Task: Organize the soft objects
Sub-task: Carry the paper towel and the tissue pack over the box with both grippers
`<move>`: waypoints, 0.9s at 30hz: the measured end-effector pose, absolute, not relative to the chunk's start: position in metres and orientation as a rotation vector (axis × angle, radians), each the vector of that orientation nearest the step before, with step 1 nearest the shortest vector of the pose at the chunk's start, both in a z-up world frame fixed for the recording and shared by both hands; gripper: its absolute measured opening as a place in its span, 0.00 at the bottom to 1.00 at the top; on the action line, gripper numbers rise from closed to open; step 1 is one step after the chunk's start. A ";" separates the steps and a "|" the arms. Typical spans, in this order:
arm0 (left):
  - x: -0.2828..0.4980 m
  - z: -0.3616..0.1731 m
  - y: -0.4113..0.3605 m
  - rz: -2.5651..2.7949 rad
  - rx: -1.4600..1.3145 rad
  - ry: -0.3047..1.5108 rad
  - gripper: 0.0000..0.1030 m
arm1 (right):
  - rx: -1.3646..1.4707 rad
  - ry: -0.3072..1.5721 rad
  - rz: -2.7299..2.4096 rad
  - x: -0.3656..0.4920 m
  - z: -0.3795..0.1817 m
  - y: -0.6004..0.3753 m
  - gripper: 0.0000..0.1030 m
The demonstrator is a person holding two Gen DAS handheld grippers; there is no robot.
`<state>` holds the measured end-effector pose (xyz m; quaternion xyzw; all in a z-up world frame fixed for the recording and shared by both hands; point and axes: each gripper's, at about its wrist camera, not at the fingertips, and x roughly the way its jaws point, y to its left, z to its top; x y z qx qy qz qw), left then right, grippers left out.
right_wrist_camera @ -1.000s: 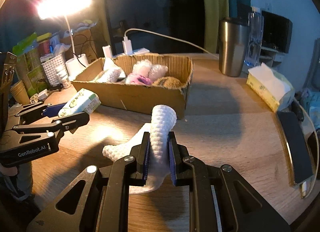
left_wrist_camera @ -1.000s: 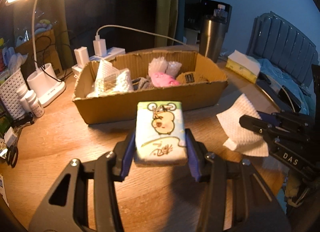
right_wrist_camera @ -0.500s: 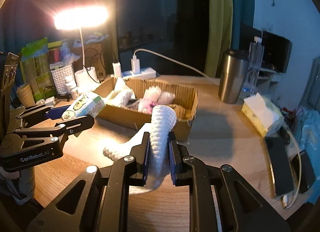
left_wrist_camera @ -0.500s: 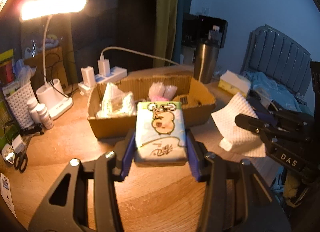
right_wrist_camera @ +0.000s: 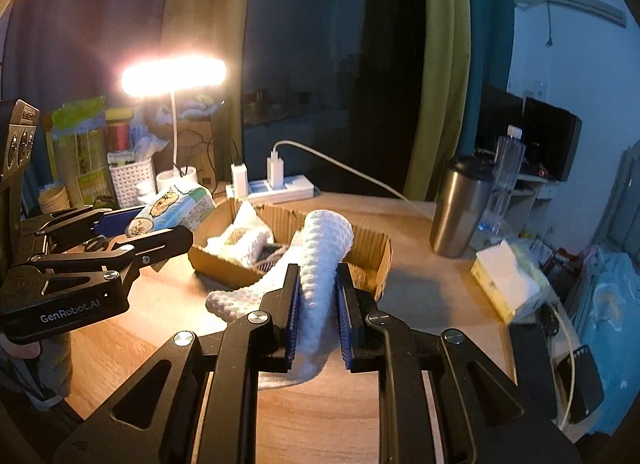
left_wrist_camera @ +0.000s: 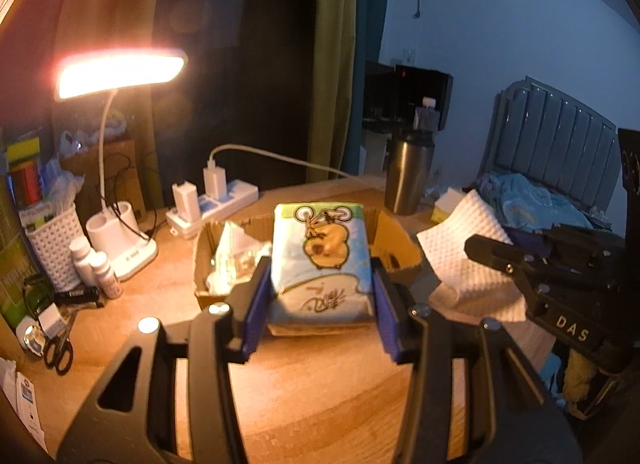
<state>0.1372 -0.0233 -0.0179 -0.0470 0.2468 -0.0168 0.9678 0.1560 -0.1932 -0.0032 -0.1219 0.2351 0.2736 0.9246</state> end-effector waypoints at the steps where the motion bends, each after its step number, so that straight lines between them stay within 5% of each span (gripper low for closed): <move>1: 0.137 -0.015 -0.023 -0.033 -0.095 0.490 0.46 | -0.250 0.477 0.562 0.156 -0.001 -0.193 0.18; 27: 0.153 0.034 -0.017 0.009 -0.075 0.352 0.46 | -0.264 0.373 0.571 0.181 0.040 -0.188 0.18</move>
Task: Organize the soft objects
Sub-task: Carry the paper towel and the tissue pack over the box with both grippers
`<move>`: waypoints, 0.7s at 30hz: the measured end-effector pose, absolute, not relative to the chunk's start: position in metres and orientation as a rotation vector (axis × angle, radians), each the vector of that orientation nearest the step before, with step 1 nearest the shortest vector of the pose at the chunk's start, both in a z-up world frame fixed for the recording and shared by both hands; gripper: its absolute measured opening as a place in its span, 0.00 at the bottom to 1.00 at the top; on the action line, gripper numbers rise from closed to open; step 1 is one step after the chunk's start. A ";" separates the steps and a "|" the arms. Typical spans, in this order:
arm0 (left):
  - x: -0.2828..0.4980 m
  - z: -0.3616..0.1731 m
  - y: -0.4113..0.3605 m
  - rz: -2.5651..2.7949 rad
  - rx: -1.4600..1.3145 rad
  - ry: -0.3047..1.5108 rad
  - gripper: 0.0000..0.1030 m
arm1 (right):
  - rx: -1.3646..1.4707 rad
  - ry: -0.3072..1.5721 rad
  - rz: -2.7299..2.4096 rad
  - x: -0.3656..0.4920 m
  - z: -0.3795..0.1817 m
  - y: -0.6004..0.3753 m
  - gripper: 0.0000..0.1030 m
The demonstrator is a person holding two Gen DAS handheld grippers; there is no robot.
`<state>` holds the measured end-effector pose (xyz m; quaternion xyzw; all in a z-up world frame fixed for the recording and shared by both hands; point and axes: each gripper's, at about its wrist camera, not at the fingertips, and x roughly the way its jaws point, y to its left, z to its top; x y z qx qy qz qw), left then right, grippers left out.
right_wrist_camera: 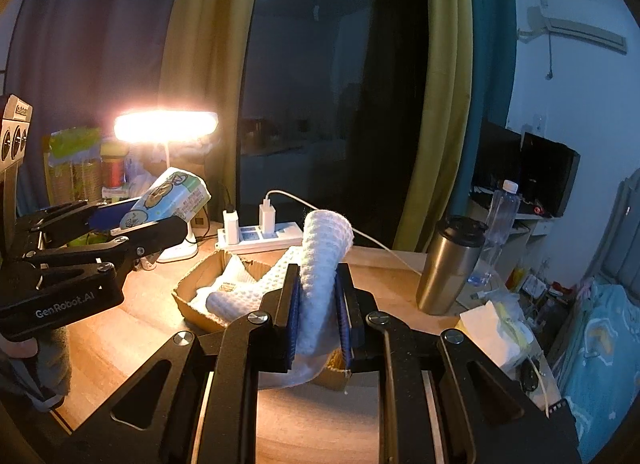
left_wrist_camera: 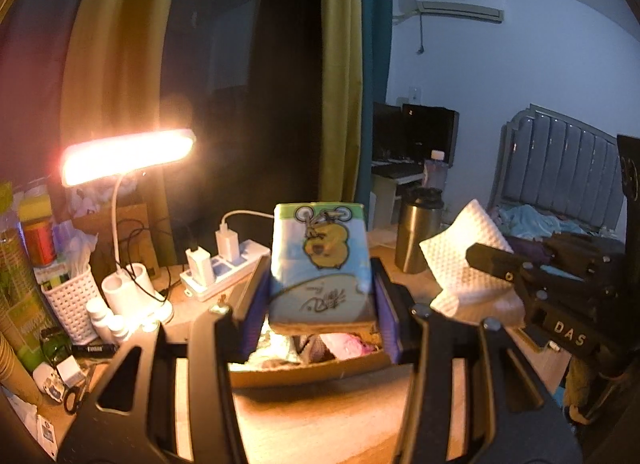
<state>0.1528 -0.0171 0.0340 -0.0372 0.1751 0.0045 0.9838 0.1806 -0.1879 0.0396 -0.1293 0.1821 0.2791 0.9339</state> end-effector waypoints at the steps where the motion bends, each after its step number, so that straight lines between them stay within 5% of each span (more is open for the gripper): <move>1: 0.155 0.034 -0.017 0.011 -0.072 0.351 0.46 | -0.264 0.371 0.572 0.183 0.040 -0.188 0.18; 21: 0.210 0.019 -0.016 0.048 -0.074 0.369 0.46 | -0.244 0.391 0.592 0.237 0.028 -0.184 0.18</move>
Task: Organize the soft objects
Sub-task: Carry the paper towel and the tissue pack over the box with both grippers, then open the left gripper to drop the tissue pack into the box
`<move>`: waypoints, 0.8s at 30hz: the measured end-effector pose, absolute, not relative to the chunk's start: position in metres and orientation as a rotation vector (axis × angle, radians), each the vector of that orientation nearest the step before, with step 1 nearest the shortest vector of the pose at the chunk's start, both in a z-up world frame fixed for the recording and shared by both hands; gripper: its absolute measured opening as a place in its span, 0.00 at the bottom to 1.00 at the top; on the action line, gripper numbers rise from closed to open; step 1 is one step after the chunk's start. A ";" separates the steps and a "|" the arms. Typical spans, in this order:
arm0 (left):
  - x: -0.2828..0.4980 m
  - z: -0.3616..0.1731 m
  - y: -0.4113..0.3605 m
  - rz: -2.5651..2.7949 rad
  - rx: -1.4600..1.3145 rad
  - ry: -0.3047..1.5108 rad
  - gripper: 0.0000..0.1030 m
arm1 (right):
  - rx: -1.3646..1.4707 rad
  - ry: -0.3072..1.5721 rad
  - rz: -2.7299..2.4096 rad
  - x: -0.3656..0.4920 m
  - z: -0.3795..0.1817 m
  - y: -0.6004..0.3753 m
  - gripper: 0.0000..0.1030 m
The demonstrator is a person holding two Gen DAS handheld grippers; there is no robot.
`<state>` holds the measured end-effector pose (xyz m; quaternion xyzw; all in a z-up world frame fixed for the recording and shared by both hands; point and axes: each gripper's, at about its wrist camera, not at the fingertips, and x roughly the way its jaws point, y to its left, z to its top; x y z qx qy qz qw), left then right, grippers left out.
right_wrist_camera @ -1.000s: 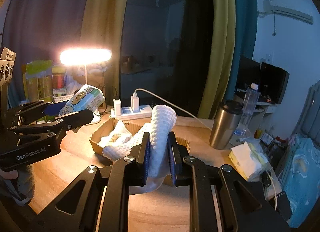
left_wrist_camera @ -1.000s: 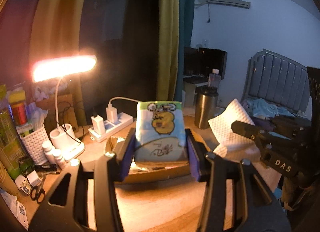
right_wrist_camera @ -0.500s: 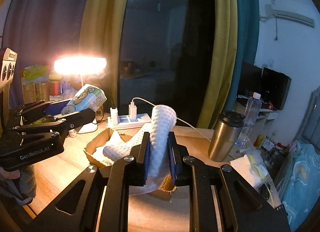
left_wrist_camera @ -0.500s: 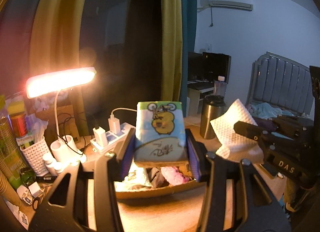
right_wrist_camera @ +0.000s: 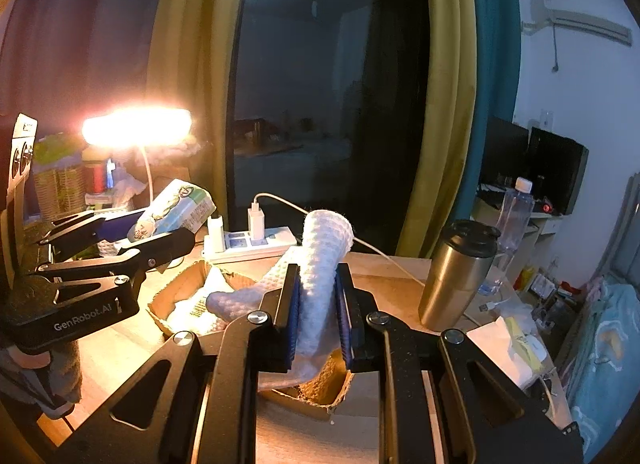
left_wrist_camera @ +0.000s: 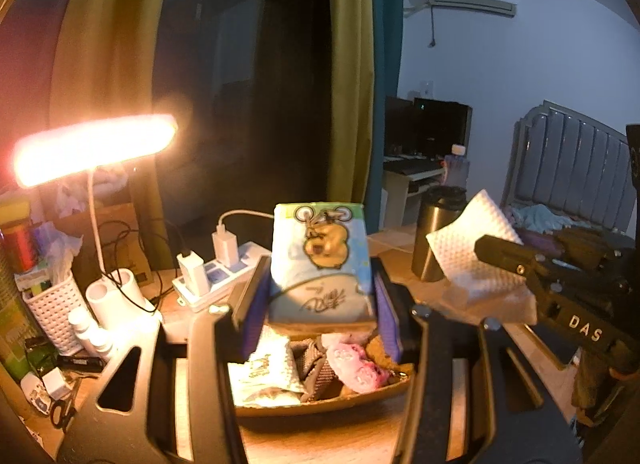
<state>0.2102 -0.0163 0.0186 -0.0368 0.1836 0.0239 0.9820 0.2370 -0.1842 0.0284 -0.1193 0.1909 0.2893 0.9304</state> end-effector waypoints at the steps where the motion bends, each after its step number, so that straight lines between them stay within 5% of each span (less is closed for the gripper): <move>1: 0.214 0.016 -0.016 0.049 -0.075 0.374 0.46 | -0.242 0.396 0.593 0.239 0.026 -0.184 0.18; 24: 0.286 -0.062 -0.009 0.022 -0.115 0.566 0.46 | -0.234 0.582 0.584 0.304 -0.048 -0.168 0.18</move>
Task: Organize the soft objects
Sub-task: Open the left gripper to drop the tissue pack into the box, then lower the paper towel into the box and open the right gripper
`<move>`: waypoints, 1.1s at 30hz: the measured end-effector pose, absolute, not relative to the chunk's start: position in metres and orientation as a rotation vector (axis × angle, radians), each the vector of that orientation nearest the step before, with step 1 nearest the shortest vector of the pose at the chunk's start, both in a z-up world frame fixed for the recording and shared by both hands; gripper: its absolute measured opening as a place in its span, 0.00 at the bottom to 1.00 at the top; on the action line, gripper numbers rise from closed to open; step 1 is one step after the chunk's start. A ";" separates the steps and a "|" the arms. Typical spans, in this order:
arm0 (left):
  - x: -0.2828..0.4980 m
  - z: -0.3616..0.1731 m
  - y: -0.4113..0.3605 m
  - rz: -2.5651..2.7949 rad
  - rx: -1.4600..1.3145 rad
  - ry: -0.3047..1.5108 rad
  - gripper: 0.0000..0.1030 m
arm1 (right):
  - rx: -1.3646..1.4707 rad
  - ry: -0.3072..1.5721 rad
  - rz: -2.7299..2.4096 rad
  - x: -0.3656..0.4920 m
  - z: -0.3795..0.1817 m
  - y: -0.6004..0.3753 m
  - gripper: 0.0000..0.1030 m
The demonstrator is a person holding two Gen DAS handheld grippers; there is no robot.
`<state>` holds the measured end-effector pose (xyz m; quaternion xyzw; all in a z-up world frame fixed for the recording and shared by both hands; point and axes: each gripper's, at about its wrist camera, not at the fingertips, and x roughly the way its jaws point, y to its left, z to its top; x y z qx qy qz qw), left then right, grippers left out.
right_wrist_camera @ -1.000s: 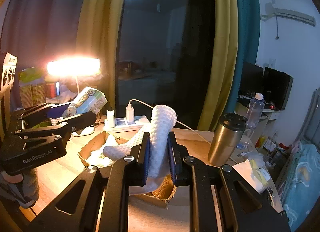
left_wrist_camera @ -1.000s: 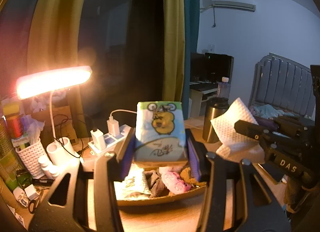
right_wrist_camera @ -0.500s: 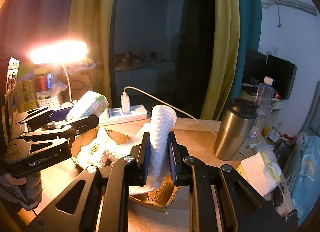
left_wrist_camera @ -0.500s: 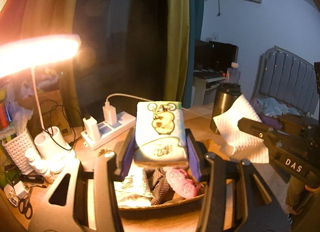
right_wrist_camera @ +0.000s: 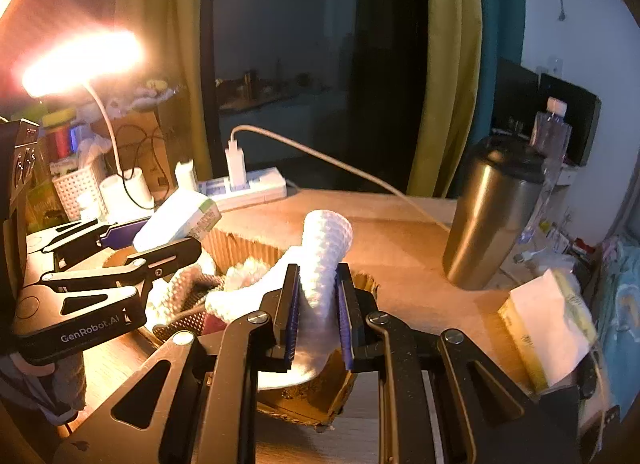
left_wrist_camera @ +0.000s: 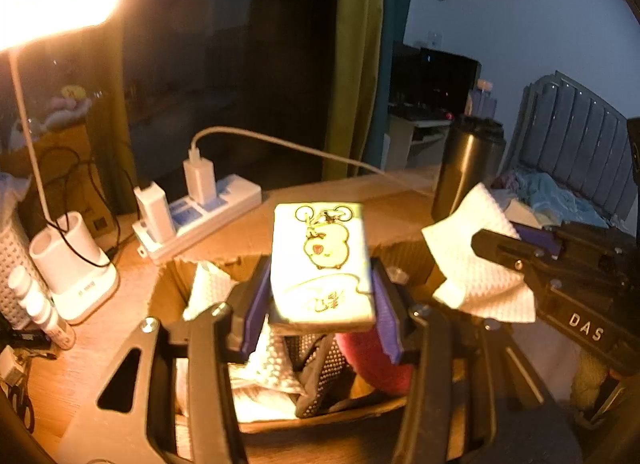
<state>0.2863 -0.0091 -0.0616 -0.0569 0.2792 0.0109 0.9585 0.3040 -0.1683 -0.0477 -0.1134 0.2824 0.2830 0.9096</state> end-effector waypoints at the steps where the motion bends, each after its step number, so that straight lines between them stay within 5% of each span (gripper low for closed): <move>1: 0.288 -0.064 -0.009 0.021 -0.116 0.574 0.46 | -0.237 0.594 0.585 0.306 -0.052 -0.167 0.18; 20: 0.310 -0.103 -0.008 -0.004 -0.141 0.703 0.47 | -0.249 0.689 0.578 0.325 -0.086 -0.156 0.18; 33: 0.306 -0.096 -0.009 0.011 -0.142 0.699 0.51 | -0.229 0.683 0.566 0.321 -0.077 -0.161 0.35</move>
